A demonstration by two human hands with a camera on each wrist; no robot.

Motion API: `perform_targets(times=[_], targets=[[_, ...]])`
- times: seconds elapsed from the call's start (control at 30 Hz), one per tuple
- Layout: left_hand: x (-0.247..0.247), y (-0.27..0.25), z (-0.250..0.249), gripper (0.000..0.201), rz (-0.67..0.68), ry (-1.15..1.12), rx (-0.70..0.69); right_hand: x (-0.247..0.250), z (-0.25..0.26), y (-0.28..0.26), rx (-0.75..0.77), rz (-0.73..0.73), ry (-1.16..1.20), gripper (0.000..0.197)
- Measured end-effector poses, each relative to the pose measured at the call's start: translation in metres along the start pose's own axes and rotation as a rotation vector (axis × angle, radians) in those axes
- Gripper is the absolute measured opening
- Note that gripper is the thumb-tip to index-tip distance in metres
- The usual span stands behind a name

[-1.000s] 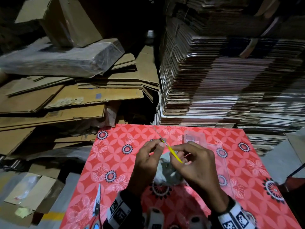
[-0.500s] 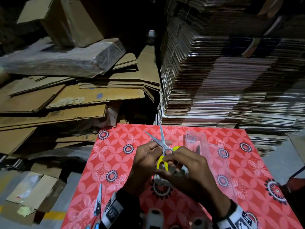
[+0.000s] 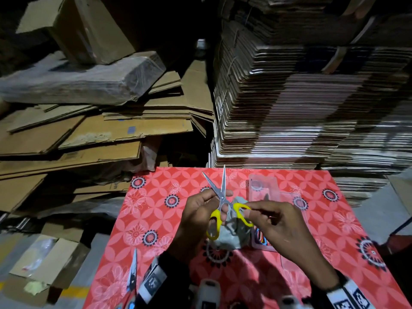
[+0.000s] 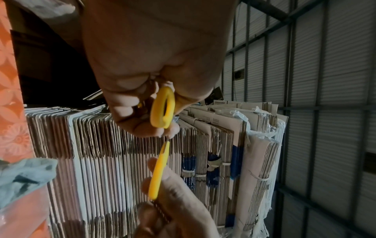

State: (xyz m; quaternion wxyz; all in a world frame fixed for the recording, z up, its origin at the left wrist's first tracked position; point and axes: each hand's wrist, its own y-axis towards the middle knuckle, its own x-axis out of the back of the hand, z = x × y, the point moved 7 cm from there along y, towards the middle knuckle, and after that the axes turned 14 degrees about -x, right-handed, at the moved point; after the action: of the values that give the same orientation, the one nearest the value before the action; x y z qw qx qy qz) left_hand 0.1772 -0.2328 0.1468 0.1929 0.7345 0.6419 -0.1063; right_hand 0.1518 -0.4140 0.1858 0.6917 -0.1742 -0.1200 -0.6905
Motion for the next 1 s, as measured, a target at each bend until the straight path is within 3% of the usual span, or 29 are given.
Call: perform_targets(times=[0.07, 0.17, 0.33, 0.5, 0.6, 0.8, 1.0], targets=[[-0.004, 0.000, 0.004, 0.026, 0.009, 0.051, -0.002, 0.008, -0.012, 0.002, -0.040, -0.045, 0.031, 0.006], [-0.004, 0.000, 0.012, 0.034, 0.001, 0.135, -0.017, 0.020, -0.027, 0.006, -0.056, -0.111, 0.020, 0.019], [-0.008, 0.005, 0.027, 0.017, 0.093, 0.296, -0.070, 0.037, -0.054, 0.014, -0.156, -0.181, 0.099, 0.008], [-0.016, 0.016, 0.052, 0.022, 0.060, 0.288, -0.004, 0.044, -0.067, 0.008, -0.186, -0.174, 0.109, 0.015], [-0.029, 0.017, 0.062, 0.010, 0.068, 0.242, 0.029, 0.049, -0.076, 0.009, -0.232, -0.167, 0.183, 0.016], [-0.044, 0.024, 0.077, 0.014, 0.081, 0.353, -0.107, 0.056, -0.096, 0.013, -0.279, -0.200, 0.223, 0.025], [-0.059, 0.032, 0.097, 0.019, 0.090, 0.327, -0.130, 0.063, -0.113, 0.013, -0.260, -0.240, 0.237, 0.032]])
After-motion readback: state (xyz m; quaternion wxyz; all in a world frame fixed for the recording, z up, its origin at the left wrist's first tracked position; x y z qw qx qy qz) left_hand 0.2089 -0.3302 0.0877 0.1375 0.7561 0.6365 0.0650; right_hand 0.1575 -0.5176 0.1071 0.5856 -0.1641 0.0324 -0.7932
